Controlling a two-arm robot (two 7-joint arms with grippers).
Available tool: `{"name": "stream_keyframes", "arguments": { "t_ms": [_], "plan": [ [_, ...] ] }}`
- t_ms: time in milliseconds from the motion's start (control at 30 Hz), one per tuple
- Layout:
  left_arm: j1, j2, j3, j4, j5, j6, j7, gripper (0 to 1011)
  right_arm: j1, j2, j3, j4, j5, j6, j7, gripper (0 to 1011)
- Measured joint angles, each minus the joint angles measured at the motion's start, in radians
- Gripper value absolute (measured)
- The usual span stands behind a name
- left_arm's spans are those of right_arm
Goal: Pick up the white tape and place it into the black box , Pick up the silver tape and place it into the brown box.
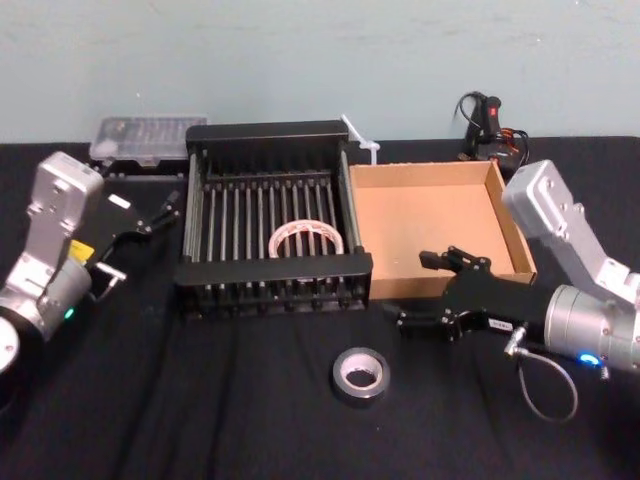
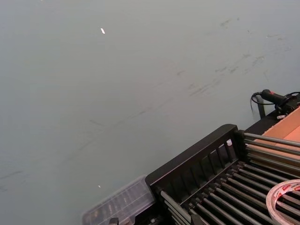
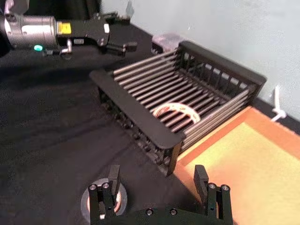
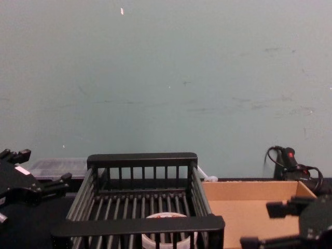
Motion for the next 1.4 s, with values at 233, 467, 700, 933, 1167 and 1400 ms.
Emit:
{"name": "stream_keyframes", "arguments": {
  "t_ms": [233, 467, 700, 933, 1167, 1400],
  "plan": [
    [0.000, 0.000, 0.000, 0.000, 0.000, 0.000, 0.000, 1001, 0.024, -0.001, -0.040, 0.028, -0.001, 0.025, 0.010, 1002],
    [0.000, 0.000, 0.000, 0.000, 0.000, 0.000, 0.000, 1002, 0.055, -0.008, -0.079, 0.061, -0.009, 0.046, 0.027, 1002],
    [0.000, 0.000, 0.000, 0.000, 0.000, 0.000, 0.000, 1001, 0.078, -0.012, -0.113, 0.086, -0.015, 0.060, 0.045, 1002],
    [0.000, 0.000, 0.000, 0.000, 0.000, 0.000, 0.000, 1001, 0.096, -0.017, -0.139, 0.110, -0.021, 0.068, 0.056, 1002],
    [0.000, 0.000, 0.000, 0.000, 0.000, 0.000, 0.000, 1001, 0.113, -0.030, -0.160, 0.135, -0.027, 0.070, 0.062, 1002],
    [0.000, 0.000, 0.000, 0.000, 0.000, 0.000, 0.000, 1001, 0.130, -0.042, -0.179, 0.158, -0.040, 0.075, 0.067, 1002]
  ]
}}
